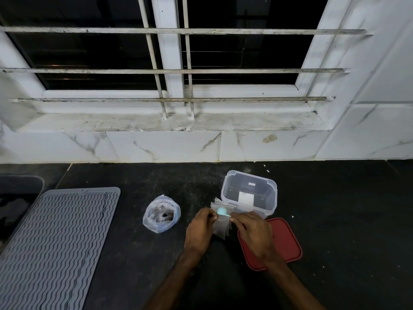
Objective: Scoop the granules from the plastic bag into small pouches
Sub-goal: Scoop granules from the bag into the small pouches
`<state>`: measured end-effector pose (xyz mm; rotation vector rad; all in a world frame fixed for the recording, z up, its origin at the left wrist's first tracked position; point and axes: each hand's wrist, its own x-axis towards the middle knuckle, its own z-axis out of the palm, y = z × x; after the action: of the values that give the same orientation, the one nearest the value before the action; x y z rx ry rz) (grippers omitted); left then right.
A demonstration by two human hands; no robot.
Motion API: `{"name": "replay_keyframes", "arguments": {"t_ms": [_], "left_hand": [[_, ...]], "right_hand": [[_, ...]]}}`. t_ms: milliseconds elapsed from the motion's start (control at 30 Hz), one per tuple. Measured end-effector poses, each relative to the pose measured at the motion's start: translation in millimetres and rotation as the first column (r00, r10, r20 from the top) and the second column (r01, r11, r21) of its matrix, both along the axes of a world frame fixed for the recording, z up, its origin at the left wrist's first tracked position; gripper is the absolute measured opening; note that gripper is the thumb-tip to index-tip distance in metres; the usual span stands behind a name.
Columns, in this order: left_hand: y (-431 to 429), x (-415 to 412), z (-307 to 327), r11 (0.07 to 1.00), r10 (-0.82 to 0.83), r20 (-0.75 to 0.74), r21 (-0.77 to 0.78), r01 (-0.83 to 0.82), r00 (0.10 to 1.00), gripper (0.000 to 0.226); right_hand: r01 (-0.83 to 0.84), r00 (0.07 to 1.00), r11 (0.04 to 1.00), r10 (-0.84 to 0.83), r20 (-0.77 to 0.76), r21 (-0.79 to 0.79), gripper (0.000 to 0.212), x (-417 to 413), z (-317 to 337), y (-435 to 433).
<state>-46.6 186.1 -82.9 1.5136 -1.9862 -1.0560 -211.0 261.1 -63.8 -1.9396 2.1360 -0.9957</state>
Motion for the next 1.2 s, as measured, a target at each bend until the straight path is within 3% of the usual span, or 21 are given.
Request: {"name": "replay_keyframes", "arguments": {"t_ms": [133,200,300,433,567,633,733,800,867,967,1100,1200], "left_hand": [[2,0,-1,1.000,-0.001,-0.016,0.009,0.001,1.000,0.008],[2,0,-1,1.000,0.002,-0.020,0.005,-0.001,1.000,0.008],[1,0,-1,1.000,0.012,-0.037,-0.001,-0.012,0.999,0.008],[1,-2,-1,1.000,0.006,-0.053,-0.010,-0.007,0.999,0.009],[0,-3,-3,1.000,-0.010,-0.057,-0.015,0.009,0.998,0.009],[0,-2,-3,1.000,-0.006,-0.065,-0.015,0.005,0.998,0.010],[0,0,-3,1.000,0.002,-0.078,-0.014,-0.003,0.997,0.010],[0,1,-5,1.000,0.002,-0.083,-0.015,-0.003,0.997,0.010],[1,2,-6,1.000,-0.003,-0.090,-0.006,0.002,0.996,0.009],[2,5,-9,1.000,-0.010,-0.096,-0.007,0.009,0.995,0.006],[6,18,0,0.999,0.012,-0.127,-0.041,-0.017,0.992,0.021],[4,47,8,0.934,0.346,-0.205,-0.013,-0.357,0.915,0.024]], "right_hand": [[0.018,0.992,0.998,-0.026,0.125,0.067,0.018,-1,-5,0],[0.018,0.955,0.996,-0.043,0.293,0.090,0.016,-3,-3,-1],[0.006,0.849,0.993,-0.069,0.525,0.120,0.015,0,-2,-4],[0.073,0.640,0.987,-0.156,0.752,0.143,0.012,-2,-3,-12],[0.055,0.588,0.982,-0.177,0.789,0.180,0.010,-2,-6,-14],[0.042,0.639,0.983,-0.166,0.752,0.181,0.012,-1,-7,-11],[0.019,0.795,0.987,-0.110,0.596,0.158,0.016,-4,-8,-6],[0.024,0.833,0.988,-0.104,0.544,0.151,0.017,-3,-6,-4],[0.062,0.777,0.987,-0.140,0.613,0.146,0.017,0,-5,-5],[0.101,0.616,0.986,-0.168,0.769,0.134,0.014,5,-3,-8],[0.090,0.511,0.991,-0.132,0.849,0.100,0.012,14,6,-12],[0.060,0.436,0.994,-0.110,0.893,0.094,0.017,26,16,-19]]}}
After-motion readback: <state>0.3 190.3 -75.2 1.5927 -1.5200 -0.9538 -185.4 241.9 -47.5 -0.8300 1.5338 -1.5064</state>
